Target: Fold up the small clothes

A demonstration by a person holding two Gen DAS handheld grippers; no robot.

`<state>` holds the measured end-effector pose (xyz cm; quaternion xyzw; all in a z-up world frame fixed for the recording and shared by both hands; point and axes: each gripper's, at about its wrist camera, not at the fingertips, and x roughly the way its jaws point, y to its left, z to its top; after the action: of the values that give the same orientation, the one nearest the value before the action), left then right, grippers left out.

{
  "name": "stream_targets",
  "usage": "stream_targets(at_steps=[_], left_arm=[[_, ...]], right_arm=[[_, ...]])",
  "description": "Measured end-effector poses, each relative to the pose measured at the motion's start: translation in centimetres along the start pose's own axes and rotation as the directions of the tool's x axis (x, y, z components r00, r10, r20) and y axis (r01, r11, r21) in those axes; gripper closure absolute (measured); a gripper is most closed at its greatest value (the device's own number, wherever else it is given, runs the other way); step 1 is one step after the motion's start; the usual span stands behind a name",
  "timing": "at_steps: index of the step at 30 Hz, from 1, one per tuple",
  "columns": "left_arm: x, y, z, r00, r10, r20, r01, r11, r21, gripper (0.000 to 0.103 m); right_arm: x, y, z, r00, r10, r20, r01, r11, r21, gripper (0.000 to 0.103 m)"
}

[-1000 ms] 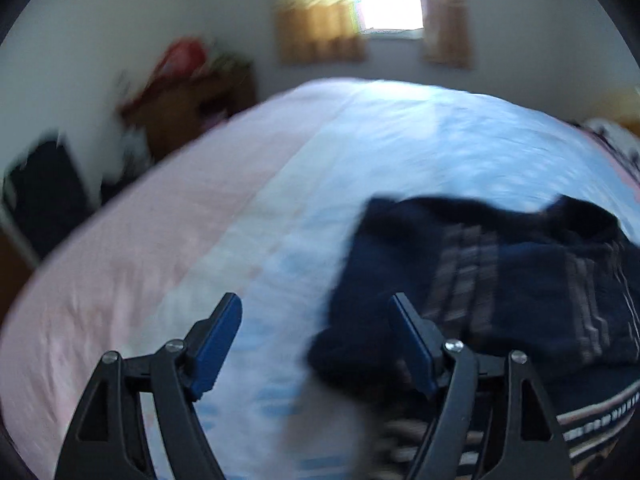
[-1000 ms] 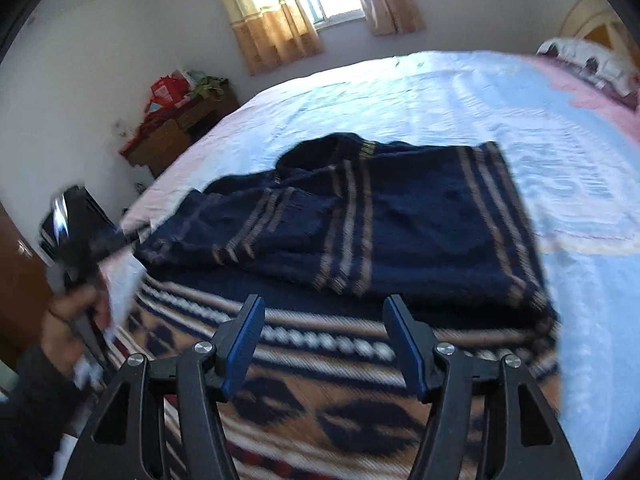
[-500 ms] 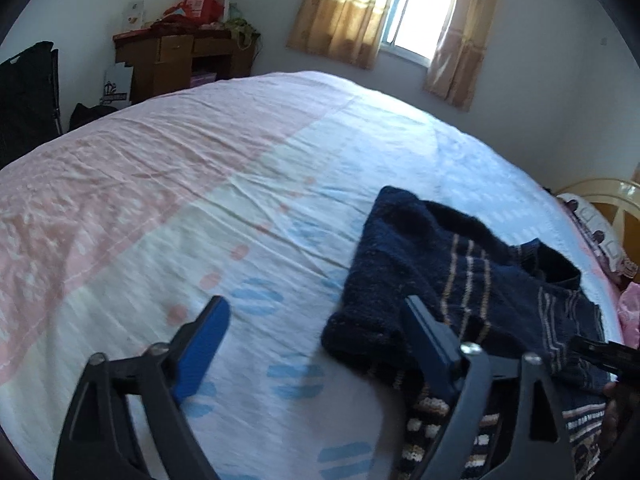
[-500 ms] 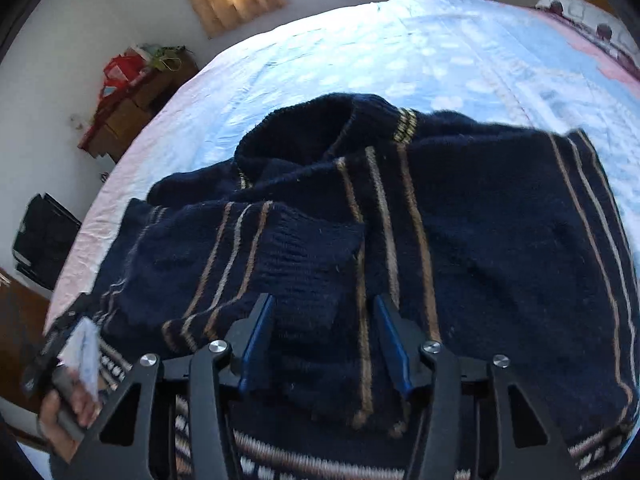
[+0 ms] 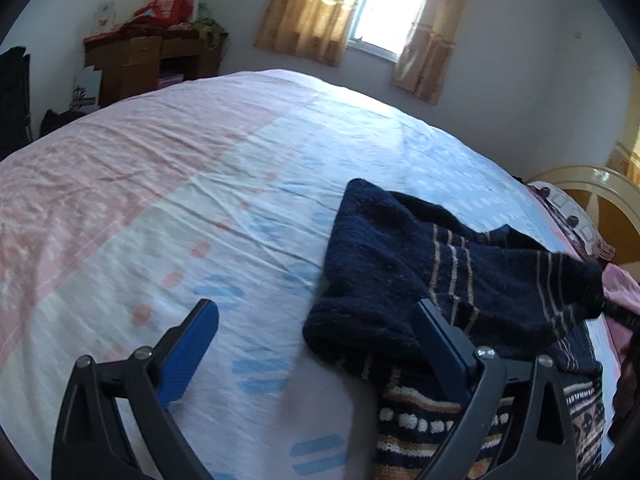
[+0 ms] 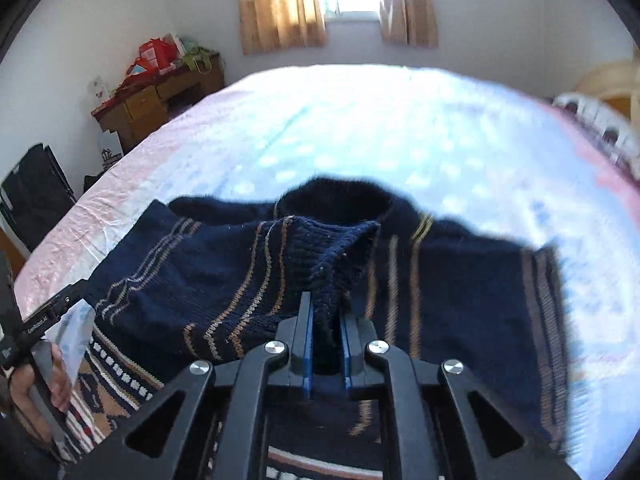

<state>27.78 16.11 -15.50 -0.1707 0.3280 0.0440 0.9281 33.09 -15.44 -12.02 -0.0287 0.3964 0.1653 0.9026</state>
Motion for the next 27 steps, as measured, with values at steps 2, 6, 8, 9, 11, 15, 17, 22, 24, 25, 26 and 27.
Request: stream_targets(at_steps=[2,6,8,9,11,15,17,22,24,25,26,27], left_arm=[[-0.2,-0.2,0.0,1.000,-0.011,0.011,0.011,1.000,0.010,0.001],[-0.5,-0.2,-0.1,0.999,-0.034,0.026,0.034,0.999,0.007,0.001],[-0.4,-0.2,-0.1,0.999,-0.037,0.019,0.037,0.999,0.009,0.001],[-0.3,-0.3,0.0,0.999,-0.040,0.015,0.040,0.999,0.010,0.001],[-0.2,-0.4,-0.1,0.999,-0.047,0.007,0.047,0.999,0.016,0.001],[0.2,-1.0,-0.2,0.999,-0.048,-0.016,0.048,0.998,0.041,0.001],[0.4,-1.3,-0.2,0.999,-0.043,-0.028,0.044,0.997,0.058,0.001],[0.5,-2.0,-0.5,0.999,-0.029,-0.038,0.033,0.995,0.098,0.000],[0.3,-2.0,-0.5,0.999,-0.021,-0.031,0.024,0.994,0.102,0.000],[0.2,-2.1,-0.4,0.999,-0.018,-0.028,0.021,0.994,0.104,0.000],[0.2,-2.3,-0.3,0.999,-0.014,-0.032,0.018,0.994,0.109,0.000],[0.1,-2.5,-0.1,0.999,-0.002,-0.036,0.006,0.993,0.114,0.000]], right_arm=[[-0.8,-0.2,0.4,1.000,-0.026,0.016,0.026,1.000,-0.017,0.093],[-2.3,-2.0,1.1,0.996,-0.081,0.034,0.081,0.997,-0.017,0.093],[-2.8,-3.4,1.4,0.994,-0.107,0.037,0.107,0.994,-0.003,0.093],[-3.0,-4.1,1.4,0.993,-0.113,0.035,0.113,0.994,0.004,0.093],[-3.3,-5.3,1.4,0.991,-0.134,0.031,0.134,0.991,0.010,0.093],[-2.6,-7.3,1.0,0.986,-0.167,0.003,0.167,0.986,0.031,0.093],[-1.6,-8.1,0.3,0.987,-0.156,-0.033,0.157,0.987,0.042,0.093],[1.7,-10.6,-1.6,0.988,-0.123,-0.096,0.131,0.988,0.085,0.088],[2.2,-11.8,-2.1,0.986,-0.121,-0.112,0.135,0.982,0.130,0.085],[2.2,-12.7,-2.5,0.984,-0.134,-0.117,0.152,0.975,0.162,0.085],[1.9,-13.7,-2.9,0.983,-0.146,-0.114,0.167,0.965,0.200,0.085],[1.6,-14.5,-3.1,0.982,-0.156,-0.110,0.177,0.958,0.226,0.085]])
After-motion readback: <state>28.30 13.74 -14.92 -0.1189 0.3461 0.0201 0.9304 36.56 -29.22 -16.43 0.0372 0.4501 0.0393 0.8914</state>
